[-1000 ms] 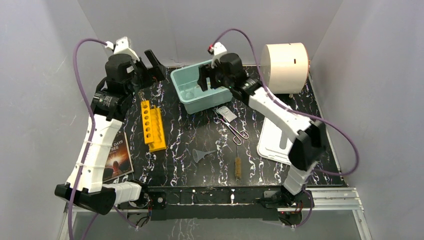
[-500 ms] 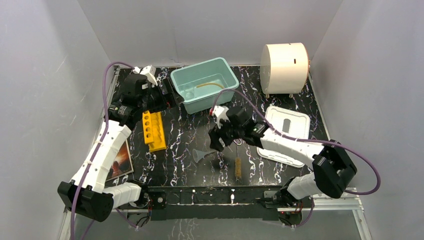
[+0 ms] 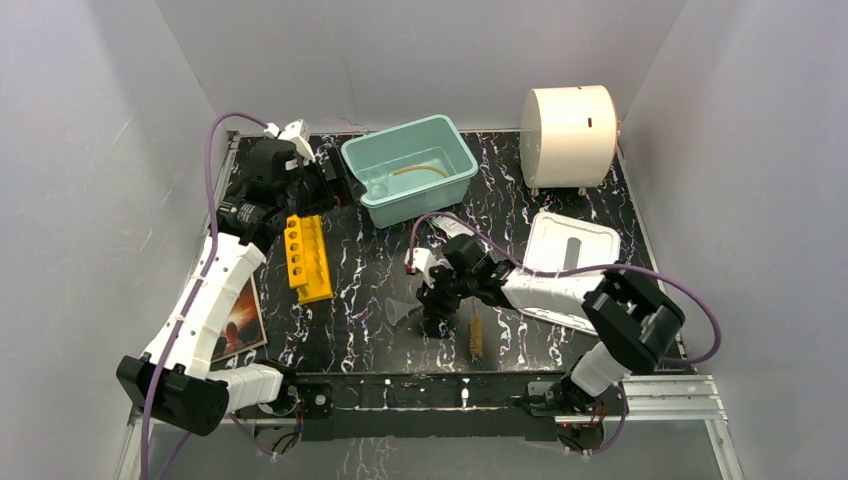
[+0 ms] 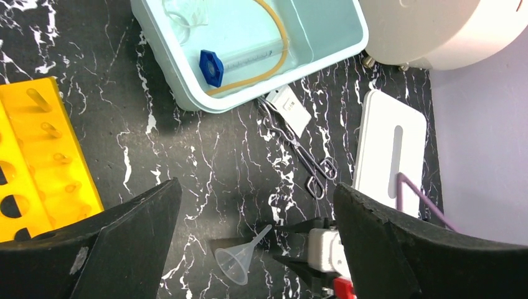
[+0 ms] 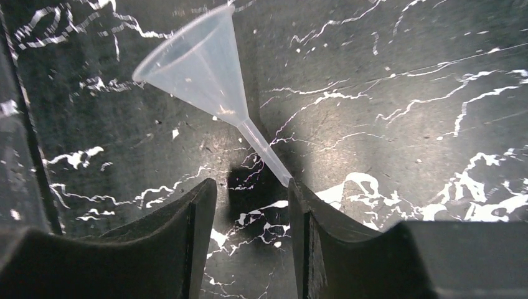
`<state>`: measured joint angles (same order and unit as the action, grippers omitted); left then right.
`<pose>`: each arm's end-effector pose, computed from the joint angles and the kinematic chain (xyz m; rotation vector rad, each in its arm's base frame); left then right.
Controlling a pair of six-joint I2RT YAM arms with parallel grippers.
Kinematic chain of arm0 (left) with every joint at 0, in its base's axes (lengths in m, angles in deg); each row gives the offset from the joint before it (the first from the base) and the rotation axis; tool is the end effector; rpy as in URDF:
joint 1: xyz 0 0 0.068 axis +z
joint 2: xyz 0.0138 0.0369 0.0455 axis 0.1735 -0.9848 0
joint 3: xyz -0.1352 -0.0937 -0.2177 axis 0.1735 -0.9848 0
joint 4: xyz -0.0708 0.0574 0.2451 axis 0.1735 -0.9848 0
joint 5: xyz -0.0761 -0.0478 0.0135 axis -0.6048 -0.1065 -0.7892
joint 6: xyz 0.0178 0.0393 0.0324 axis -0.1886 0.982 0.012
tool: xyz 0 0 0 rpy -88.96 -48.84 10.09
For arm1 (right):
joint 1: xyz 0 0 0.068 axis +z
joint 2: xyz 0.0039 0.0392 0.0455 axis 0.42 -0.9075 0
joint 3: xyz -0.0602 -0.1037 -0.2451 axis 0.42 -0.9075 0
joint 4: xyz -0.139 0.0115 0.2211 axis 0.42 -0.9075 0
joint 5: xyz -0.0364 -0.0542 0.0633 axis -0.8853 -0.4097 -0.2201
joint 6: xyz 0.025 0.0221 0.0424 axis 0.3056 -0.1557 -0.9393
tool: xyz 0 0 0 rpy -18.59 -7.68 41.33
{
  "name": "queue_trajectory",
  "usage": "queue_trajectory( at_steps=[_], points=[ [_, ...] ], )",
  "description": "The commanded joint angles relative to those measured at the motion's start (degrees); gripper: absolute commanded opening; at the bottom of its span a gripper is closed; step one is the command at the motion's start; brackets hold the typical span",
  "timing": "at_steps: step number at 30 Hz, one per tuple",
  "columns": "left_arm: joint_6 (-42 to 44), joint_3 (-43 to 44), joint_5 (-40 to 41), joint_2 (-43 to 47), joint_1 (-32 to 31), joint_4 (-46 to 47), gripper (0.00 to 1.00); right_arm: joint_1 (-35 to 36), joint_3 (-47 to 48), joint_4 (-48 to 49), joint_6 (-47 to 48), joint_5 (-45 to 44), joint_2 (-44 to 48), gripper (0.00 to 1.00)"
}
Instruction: Organize the chemistry lab equipment
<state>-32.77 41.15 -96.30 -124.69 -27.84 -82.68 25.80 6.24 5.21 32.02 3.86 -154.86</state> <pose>0.2486 -0.0848 0.4025 -0.1223 2.0455 -0.6543 0.1843 0.2434 0.1813 -1.4156 1.8554 0.7072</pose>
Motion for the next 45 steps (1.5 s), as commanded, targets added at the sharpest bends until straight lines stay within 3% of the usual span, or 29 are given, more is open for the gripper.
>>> queue_trajectory(
  at_steps=[1,23,38,45],
  points=[
    [1.7,3.6,2.3,-0.1,-0.2,-1.0,0.91,0.4,3.1,3.2,6.7,1.6,-3.6,0.54],
    [3.7,7.8,9.1,-4.0,-0.2,-1.7,0.93,1.6,8.7,9.0,11.5,2.3,-15.1,0.53],
    [4.3,9.6,11.3,-5.5,-0.2,-1.9,0.93,1.8,10.9,7.1,9.2,2.0,-14.5,0.05],
    [2.4,10.0,13.0,-6.4,-0.2,-2.0,0.93,0.3,13.4,6.2,4.5,2.8,-10.3,0.0]
  ],
)
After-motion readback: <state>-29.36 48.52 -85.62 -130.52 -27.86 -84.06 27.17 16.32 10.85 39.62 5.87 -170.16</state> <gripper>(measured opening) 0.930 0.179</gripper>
